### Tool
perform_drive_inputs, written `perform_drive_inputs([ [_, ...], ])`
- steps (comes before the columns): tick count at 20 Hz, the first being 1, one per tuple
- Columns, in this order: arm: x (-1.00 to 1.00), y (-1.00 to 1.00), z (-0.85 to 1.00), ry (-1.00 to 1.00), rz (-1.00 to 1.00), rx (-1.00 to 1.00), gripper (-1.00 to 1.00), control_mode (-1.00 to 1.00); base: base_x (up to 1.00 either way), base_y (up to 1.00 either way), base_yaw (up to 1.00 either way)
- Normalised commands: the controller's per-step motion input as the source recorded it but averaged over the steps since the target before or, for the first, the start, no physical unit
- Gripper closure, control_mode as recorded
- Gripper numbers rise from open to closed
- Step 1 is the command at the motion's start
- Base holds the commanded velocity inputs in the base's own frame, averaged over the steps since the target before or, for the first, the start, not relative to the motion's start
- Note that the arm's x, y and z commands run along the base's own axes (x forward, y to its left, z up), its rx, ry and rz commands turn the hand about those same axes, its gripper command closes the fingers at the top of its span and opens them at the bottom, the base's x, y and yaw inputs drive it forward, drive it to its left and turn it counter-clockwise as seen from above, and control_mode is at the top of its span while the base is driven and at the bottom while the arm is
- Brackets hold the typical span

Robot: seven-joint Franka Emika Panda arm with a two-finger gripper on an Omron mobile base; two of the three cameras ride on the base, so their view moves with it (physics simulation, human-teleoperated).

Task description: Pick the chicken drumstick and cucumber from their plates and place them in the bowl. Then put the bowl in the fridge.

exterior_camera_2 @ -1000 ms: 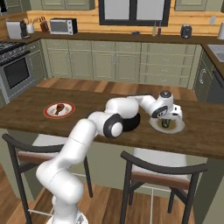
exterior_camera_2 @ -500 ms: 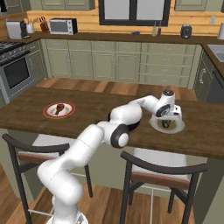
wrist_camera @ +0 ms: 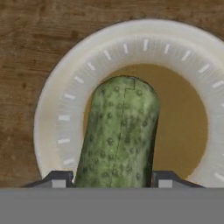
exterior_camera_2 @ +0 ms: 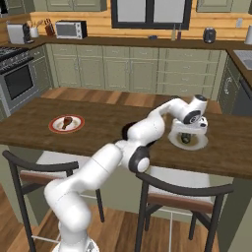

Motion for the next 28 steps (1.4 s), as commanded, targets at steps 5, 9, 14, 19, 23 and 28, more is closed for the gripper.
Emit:
perform_drive_inputs([
  [5, -1.00, 0.38, 0.00, -0.03, 0.13, 0.00, 1.00, -1.00, 0.00, 0.00, 0.00],
  [9, -1.00, 0.91, -0.33, -0.15, 0.13, 0.00, 1.00, -1.00, 0.00, 0.00, 0.00],
  [14, -1.00, 1.00, -0.58, -0.31, 0.10, -0.05, 1.00, -1.00, 0.00, 0.00, 0.00],
  [19, -0.99, 0.89, 0.03, -0.33, 0.01, -0.14, 1.00, -1.00, 0.00, 0.00, 0.00],
  [23, -0.99, 1.00, 0.09, -0.38, 0.00, -0.31, 1.00, -1.00, 0.00, 0.00, 0.00],
  [28, -0.48, 1.00, -0.03, -0.30, -0.04, -0.40, 1.00, -1.00, 0.00, 0.00, 0.00],
])
